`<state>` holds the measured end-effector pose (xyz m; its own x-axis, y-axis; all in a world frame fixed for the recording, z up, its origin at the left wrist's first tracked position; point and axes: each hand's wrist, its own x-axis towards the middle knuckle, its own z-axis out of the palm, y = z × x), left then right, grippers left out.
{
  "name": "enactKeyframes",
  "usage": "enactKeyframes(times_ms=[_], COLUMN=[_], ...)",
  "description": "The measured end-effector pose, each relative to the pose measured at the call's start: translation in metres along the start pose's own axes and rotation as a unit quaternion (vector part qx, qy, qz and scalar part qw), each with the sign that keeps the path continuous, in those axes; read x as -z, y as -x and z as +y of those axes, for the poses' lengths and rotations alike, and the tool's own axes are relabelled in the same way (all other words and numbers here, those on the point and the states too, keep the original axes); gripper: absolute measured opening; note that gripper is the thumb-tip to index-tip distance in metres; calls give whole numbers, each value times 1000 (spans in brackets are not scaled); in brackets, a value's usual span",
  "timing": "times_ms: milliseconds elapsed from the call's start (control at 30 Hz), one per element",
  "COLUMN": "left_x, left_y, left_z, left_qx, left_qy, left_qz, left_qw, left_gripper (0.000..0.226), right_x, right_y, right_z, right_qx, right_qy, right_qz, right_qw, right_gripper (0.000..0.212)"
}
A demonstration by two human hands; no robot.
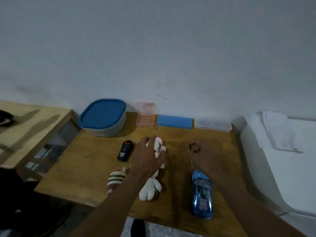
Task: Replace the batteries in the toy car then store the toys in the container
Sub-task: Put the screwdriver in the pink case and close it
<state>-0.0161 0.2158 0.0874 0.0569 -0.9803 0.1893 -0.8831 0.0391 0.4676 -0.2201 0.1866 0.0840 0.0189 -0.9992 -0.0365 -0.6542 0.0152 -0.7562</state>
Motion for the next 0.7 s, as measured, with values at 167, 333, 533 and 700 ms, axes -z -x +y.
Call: enactKeyframes(times_ms=[167,333,533,700], left_x=[14,17,-6,-32], left_y=[-49,-103,-155,-180], left_z=[-57,-107,-156,-183], left_qx=[26,21,-5,0], left_qy=[-7,12,27,38], left_qz=[-10,-34,-69,-112], left_qw=[1000,999,997,993], left_gripper=[61,54,53,42], right_x=[-47,-89,-131,-158], right_y=[-52,-104,-158,-194], right_z=[-43,-80,-105,-119], right_qx=[6,-4,-48,-69], right_qy=[29,26,-1,53], right_qz=[17,4,-4,-18], right_qw=[999,1000,999,996], right_gripper=[20,22,17,22])
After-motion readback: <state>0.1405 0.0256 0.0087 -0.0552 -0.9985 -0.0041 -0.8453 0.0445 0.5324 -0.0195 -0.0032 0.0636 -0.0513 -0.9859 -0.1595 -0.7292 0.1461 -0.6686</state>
